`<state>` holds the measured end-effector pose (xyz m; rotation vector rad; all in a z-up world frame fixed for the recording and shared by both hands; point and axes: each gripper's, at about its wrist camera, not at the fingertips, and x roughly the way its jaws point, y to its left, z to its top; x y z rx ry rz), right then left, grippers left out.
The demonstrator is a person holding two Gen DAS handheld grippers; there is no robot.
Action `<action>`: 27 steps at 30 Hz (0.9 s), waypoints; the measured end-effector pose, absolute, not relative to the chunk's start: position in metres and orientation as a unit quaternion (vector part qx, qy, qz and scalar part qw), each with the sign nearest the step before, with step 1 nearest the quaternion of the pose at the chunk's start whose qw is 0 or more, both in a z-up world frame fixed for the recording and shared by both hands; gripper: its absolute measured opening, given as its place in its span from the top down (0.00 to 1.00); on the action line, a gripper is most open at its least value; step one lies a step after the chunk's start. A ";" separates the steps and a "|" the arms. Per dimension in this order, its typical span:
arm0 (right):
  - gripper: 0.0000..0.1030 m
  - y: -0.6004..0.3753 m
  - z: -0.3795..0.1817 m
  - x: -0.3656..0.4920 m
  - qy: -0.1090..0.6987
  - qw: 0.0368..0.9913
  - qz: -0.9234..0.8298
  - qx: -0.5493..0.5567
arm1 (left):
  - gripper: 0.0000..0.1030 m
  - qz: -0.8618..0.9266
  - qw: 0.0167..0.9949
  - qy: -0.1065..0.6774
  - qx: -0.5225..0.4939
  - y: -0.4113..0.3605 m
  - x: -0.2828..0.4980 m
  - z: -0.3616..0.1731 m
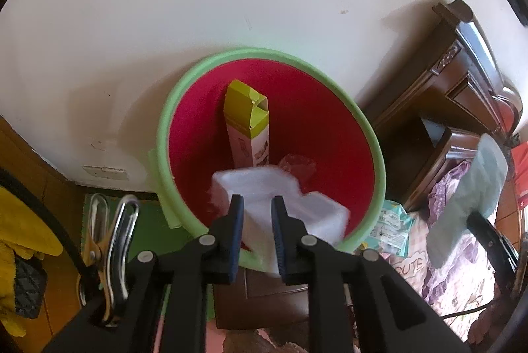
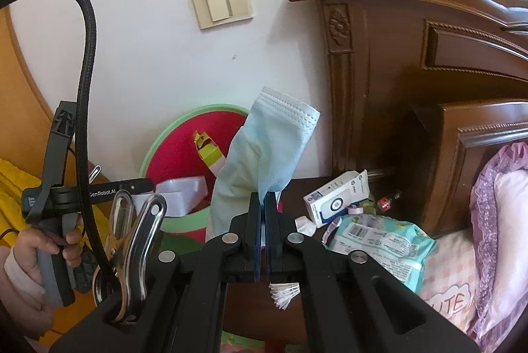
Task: Collect trash
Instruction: 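Open the left gripper to drop the tray while the right drops the mask into the bucket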
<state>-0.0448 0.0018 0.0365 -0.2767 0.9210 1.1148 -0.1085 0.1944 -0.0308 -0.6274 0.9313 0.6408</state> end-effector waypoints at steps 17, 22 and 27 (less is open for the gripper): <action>0.98 0.057 0.030 -0.063 0.422 0.702 0.554 -0.147 | 0.84 0.311 0.791 0.429 -0.306 0.199 -0.132 -0.022; 0.98 0.081 0.021 -0.074 0.423 0.683 0.573 -0.163 | 0.84 0.319 0.786 0.428 -0.311 0.202 -0.140 -0.024; 0.97 0.097 0.014 -0.086 0.423 0.669 0.584 -0.182 | 0.84 0.327 0.782 0.427 -0.316 0.202 -0.148 -0.023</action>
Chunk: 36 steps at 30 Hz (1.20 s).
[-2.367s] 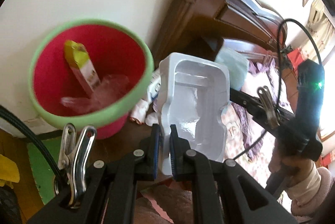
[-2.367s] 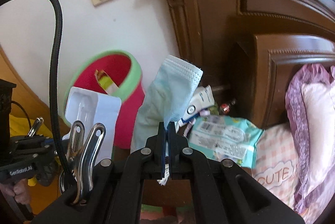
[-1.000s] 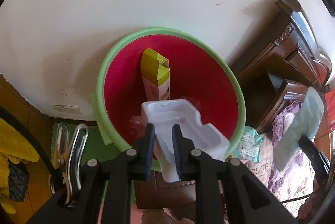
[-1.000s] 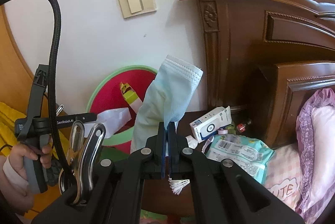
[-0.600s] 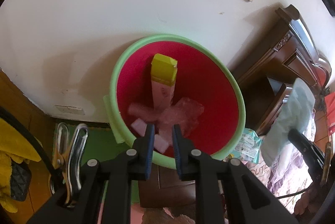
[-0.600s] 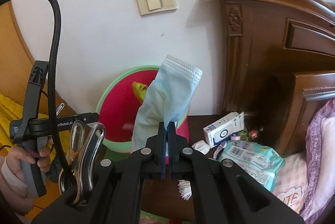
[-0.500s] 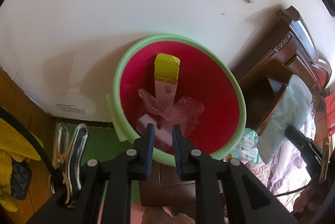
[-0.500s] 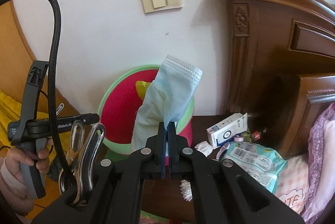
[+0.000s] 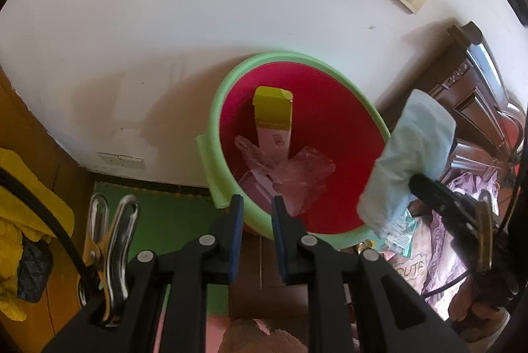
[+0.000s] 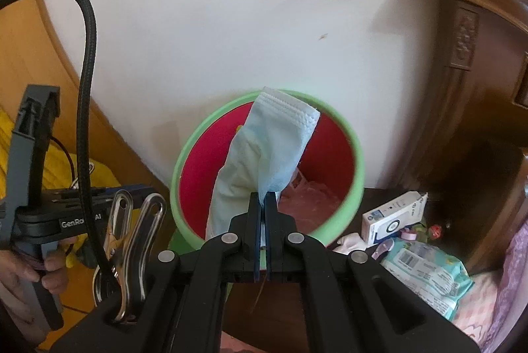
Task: Collect trash
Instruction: 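Open the left gripper to drop the tray while the right drops the mask into the bucket, then move both open grippers back toward the trash on the nightstand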
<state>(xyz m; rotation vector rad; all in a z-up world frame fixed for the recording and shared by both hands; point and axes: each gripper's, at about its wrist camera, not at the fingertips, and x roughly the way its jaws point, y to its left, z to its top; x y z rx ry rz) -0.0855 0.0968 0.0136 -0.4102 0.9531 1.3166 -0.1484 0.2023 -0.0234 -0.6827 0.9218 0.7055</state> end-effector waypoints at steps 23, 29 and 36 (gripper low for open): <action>0.72 0.099 0.010 -0.088 0.426 0.673 0.575 -0.187 | 0.84 0.323 0.778 0.434 -0.321 0.194 -0.153 -0.022; 0.72 0.087 0.015 -0.085 0.425 0.671 0.584 -0.168 | 0.84 0.318 0.778 0.437 -0.321 0.183 -0.148 -0.023; 0.72 0.070 0.017 -0.070 0.428 0.671 0.585 -0.154 | 0.84 0.313 0.775 0.445 -0.322 0.167 -0.135 -0.023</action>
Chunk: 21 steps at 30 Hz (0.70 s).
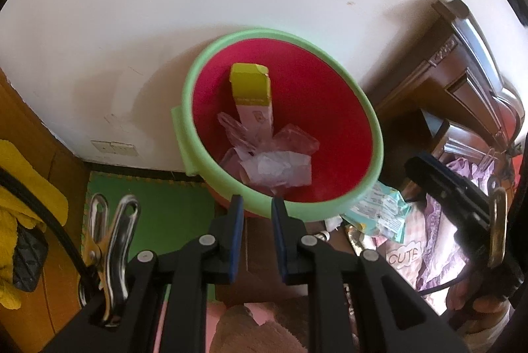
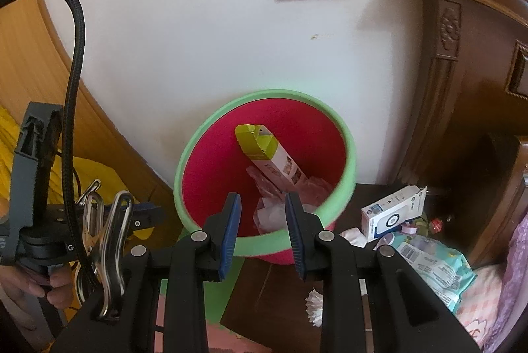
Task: Collect trash
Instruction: 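Move both open grippers back toward the trash on the nightstand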
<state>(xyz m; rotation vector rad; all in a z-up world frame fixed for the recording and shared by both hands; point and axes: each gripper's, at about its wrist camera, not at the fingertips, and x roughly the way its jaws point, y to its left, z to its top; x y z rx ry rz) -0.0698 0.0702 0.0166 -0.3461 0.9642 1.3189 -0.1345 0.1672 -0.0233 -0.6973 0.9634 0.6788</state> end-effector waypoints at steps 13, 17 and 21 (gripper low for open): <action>0.72 0.017 0.002 -0.021 0.458 0.682 0.553 -0.138 | 0.84 0.300 0.767 0.471 -0.317 0.127 -0.095 -0.032; 0.72 0.003 -0.003 -0.004 0.467 0.686 0.540 -0.139 | 0.84 0.295 0.763 0.479 -0.319 0.116 -0.084 -0.038; 0.72 -0.014 -0.010 0.010 0.475 0.688 0.529 -0.145 | 0.84 0.291 0.759 0.486 -0.322 0.104 -0.072 -0.044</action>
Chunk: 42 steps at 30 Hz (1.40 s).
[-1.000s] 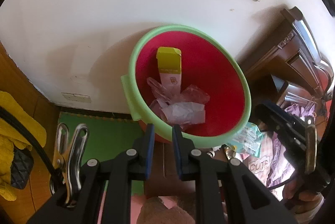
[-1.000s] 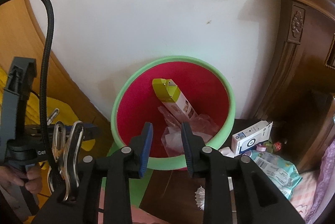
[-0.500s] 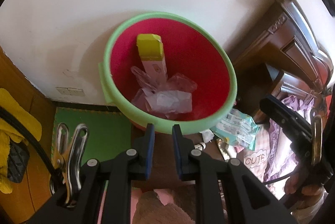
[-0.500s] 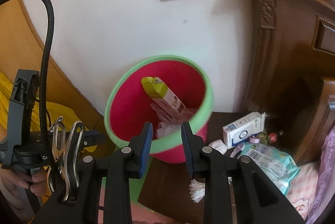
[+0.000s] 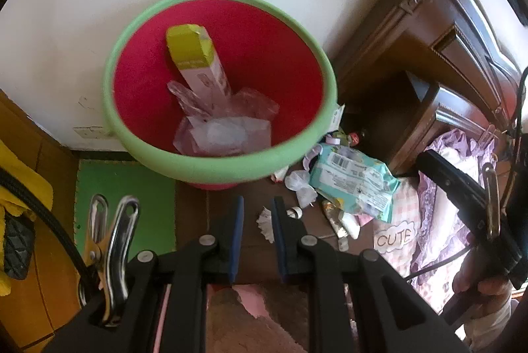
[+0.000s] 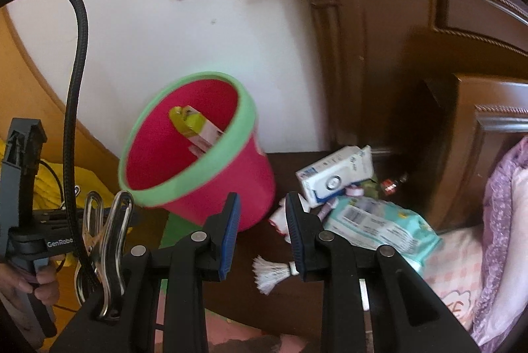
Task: Collect trash
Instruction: 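Move both open grippers back toward the trash on the nightstand, then close the left gripper on the white shuttlecock while the right approaches the teal wipes package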
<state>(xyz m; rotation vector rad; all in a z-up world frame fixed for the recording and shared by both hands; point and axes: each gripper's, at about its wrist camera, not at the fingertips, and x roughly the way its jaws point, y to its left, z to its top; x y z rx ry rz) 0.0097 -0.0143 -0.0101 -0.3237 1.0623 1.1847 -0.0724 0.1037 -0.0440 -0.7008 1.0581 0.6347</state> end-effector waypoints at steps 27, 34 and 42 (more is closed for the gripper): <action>0.72 -0.089 -0.085 0.092 0.542 0.649 0.492 -0.207 | 0.79 0.285 0.680 0.547 -0.396 0.053 -0.008 -0.173; 0.72 -0.096 -0.105 0.104 0.558 0.635 0.492 -0.209 | 0.66 0.276 0.679 0.599 -0.322 0.042 0.019 -0.202; 0.71 -0.104 -0.118 0.111 0.568 0.629 0.489 -0.206 | 0.62 0.230 0.679 0.665 -0.207 0.023 0.054 -0.237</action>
